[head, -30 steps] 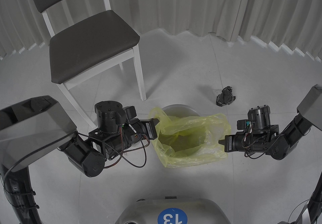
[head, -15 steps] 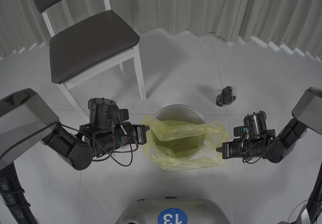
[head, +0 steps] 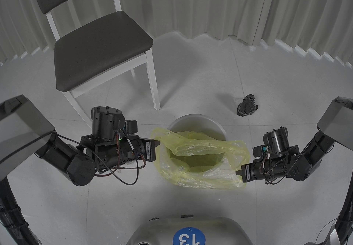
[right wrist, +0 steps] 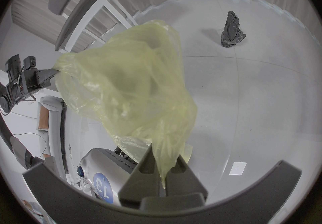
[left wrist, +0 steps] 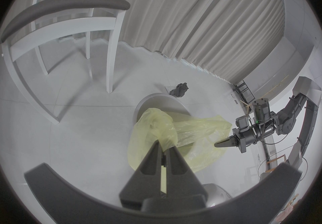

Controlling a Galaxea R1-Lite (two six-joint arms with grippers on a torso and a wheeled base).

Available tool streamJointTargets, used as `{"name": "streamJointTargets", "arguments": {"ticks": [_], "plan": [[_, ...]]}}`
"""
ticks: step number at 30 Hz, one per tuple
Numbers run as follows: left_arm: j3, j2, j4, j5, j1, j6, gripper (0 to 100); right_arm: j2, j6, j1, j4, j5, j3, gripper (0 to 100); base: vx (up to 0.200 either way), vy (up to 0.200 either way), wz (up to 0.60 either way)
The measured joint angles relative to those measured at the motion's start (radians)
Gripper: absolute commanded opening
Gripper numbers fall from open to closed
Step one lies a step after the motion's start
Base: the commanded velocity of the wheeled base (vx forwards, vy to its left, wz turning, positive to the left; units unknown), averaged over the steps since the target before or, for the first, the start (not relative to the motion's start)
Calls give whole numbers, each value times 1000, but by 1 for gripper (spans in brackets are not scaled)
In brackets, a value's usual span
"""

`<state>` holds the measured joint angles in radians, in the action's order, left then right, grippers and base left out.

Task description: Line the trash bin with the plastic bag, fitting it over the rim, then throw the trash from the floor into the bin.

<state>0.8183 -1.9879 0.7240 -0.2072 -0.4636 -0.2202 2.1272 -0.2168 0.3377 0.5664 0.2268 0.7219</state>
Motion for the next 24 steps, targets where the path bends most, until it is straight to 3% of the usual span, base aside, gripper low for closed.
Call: {"name": "streamJointTargets", "arguments": {"ticks": [12, 24], "plan": [[-22, 71, -38, -36, 19, 25, 0, -43, 13, -2, -47, 1, -2, 0, 0, 0, 0], [-6, -28, -23, -50, 24, 63, 0, 60, -4, 12, -30, -3, 48, 0, 0, 0, 0]]}}
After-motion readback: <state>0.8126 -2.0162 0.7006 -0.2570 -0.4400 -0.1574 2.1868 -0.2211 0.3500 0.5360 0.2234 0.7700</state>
